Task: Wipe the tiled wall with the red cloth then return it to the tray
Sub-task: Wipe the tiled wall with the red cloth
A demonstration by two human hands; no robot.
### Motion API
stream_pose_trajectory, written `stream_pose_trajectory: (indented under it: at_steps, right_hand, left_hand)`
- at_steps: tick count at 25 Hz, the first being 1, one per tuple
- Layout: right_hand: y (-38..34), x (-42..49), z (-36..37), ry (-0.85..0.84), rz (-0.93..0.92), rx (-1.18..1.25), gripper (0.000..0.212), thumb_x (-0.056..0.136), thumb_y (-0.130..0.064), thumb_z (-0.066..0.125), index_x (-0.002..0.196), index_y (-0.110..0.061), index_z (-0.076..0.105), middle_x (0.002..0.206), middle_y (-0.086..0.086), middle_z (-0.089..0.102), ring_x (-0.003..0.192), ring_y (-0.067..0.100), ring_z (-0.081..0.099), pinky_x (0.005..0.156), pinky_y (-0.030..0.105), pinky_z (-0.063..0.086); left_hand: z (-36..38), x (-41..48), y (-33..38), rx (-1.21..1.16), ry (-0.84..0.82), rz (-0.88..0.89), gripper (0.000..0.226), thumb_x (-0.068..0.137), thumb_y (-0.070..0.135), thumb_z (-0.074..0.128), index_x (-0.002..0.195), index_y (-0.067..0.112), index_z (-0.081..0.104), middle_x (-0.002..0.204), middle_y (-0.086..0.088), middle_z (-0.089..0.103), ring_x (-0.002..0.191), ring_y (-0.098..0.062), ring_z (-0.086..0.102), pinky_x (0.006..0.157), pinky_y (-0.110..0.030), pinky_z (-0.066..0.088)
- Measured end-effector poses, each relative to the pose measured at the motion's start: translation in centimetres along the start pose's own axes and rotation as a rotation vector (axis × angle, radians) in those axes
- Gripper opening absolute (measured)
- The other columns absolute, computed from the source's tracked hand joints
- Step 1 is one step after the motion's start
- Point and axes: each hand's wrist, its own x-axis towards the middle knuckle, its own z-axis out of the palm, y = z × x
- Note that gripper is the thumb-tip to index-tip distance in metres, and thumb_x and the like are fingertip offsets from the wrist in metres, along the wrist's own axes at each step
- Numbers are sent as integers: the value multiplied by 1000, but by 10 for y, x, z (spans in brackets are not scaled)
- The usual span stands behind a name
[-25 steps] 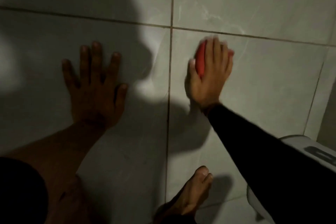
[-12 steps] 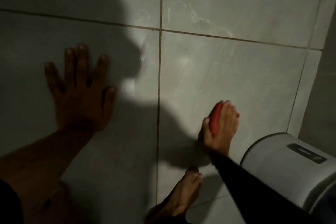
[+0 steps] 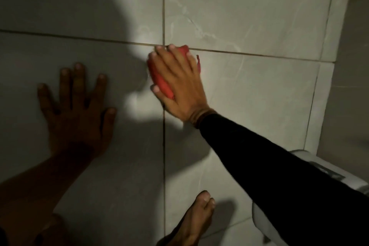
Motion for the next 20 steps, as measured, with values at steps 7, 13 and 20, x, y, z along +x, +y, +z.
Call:
stream_pose_trajectory:
  at_steps: [7,13,20]
  right_hand:
    - [52,-42,-18,247,1061,101,74,102,-44,43,167,-11,32,178,10,28,167,32,21,135,57,14]
    - [-24,-86,24,-101,-45,-66,70,105,-55,43,165,-21,32,174,8,31,164,33,25,134,59,14]
    - [-44,-132,24,179,972,142,77,105,-56,33,169,-14,27,179,12,25,168,33,15,137,62,3]
  left_hand:
    - [-1,1,3,-1,-23,-2,81,105,51,40,179,27,22,188,-18,4,174,-46,7,132,-77,3]
    - [-5,-1,3,-12,-7,2,79,106,50,40,179,26,23,188,-21,8,173,-48,8,132,-78,5]
    - [-3,2,1,-18,-21,3,79,107,52,39,180,28,21,188,-20,6,174,-47,6,132,-79,4]
